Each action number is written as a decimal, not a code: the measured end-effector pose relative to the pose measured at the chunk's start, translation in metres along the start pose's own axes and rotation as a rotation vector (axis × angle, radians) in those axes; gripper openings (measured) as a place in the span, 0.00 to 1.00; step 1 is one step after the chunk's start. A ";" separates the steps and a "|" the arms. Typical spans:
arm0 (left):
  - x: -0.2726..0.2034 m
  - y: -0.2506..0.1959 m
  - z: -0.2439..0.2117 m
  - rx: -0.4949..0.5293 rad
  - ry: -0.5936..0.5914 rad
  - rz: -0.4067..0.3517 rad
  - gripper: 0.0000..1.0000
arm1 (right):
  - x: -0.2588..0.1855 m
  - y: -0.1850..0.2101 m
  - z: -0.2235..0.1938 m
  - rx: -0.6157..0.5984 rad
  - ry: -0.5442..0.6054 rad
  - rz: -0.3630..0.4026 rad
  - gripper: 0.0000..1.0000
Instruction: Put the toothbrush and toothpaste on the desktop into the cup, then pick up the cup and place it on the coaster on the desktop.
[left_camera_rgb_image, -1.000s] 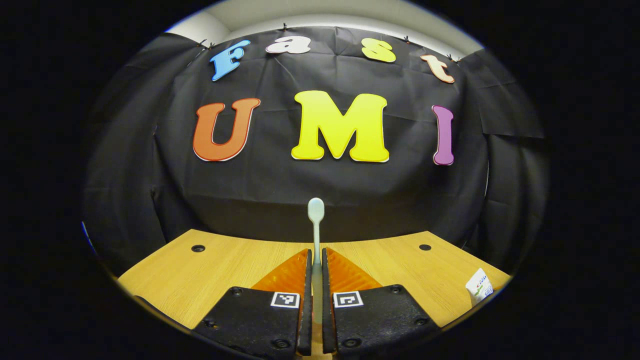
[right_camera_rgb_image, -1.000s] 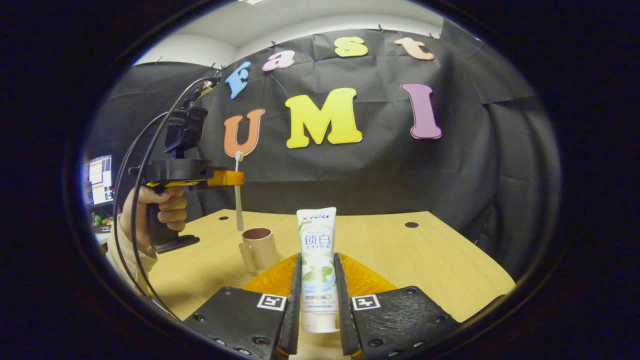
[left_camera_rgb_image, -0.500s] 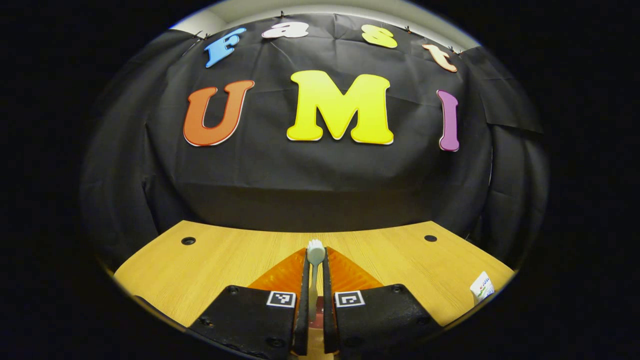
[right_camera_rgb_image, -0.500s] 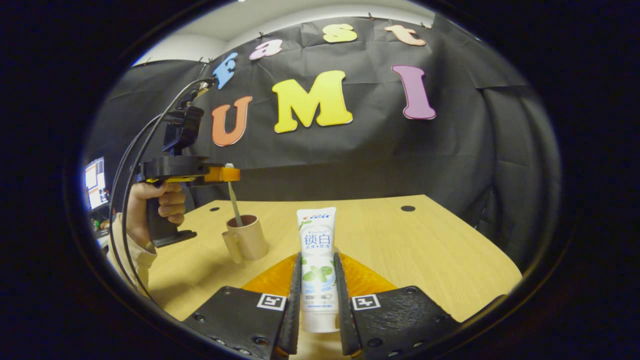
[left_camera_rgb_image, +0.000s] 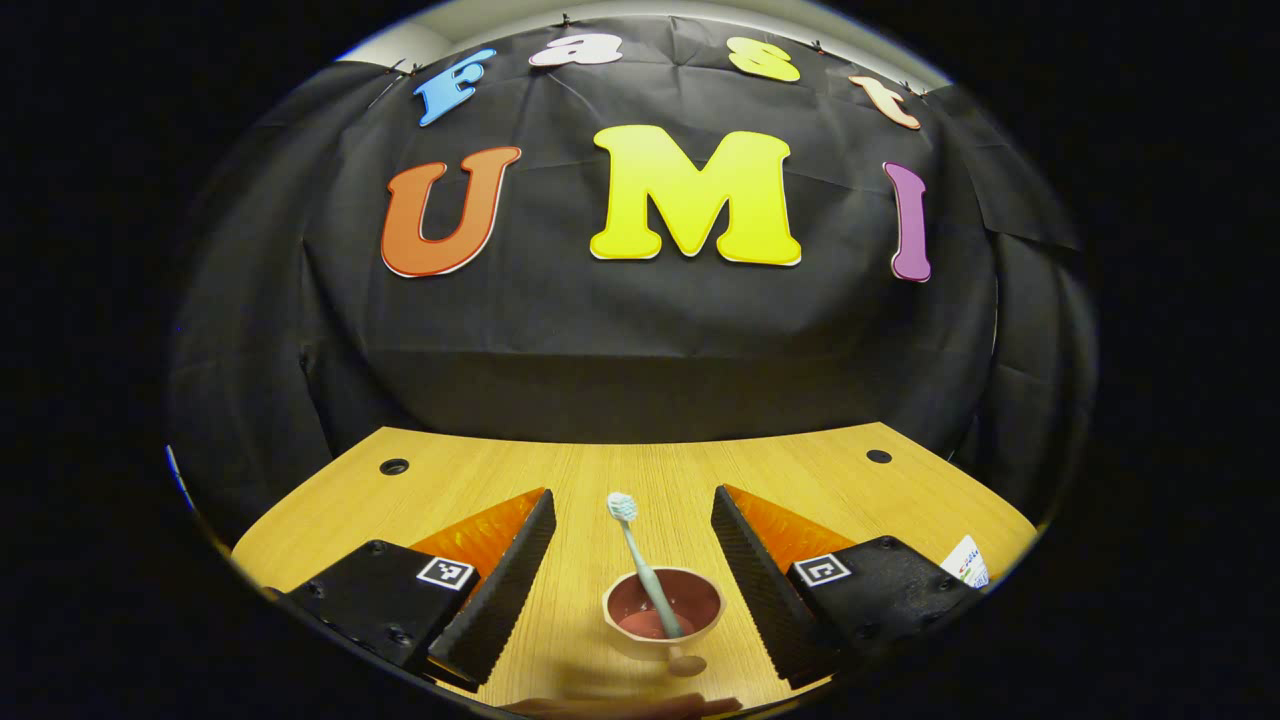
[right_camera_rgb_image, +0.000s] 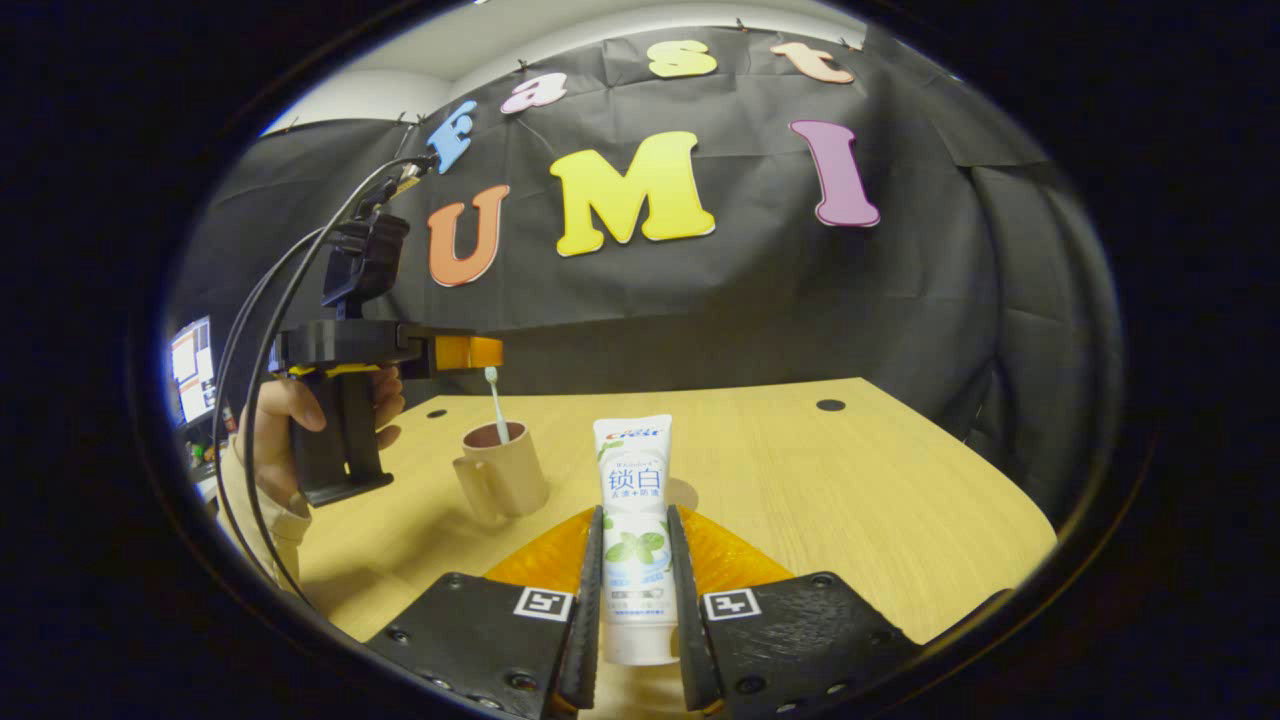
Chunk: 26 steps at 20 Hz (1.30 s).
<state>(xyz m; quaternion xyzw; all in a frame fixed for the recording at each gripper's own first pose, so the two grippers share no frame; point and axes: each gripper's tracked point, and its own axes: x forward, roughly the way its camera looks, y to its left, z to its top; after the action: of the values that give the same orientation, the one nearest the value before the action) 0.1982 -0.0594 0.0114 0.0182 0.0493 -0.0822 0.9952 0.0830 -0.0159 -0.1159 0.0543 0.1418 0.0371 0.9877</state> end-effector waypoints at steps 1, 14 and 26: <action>-0.005 -0.002 0.002 -0.003 -0.018 -0.010 0.99 | 0.003 0.003 0.002 0.000 -0.009 0.005 0.35; -0.112 0.078 -0.019 0.016 -0.066 0.140 0.99 | 0.073 0.102 0.077 -0.026 -0.102 0.163 0.33; -0.109 0.114 -0.048 -0.040 -0.004 0.176 0.99 | 0.174 0.182 0.085 -0.103 -0.144 0.203 0.34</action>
<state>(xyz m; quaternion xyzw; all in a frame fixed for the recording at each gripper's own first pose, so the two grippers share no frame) 0.1056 0.0724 -0.0225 0.0024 0.0470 0.0065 0.9989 0.2636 0.1717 -0.0611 0.0201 0.0623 0.1403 0.9879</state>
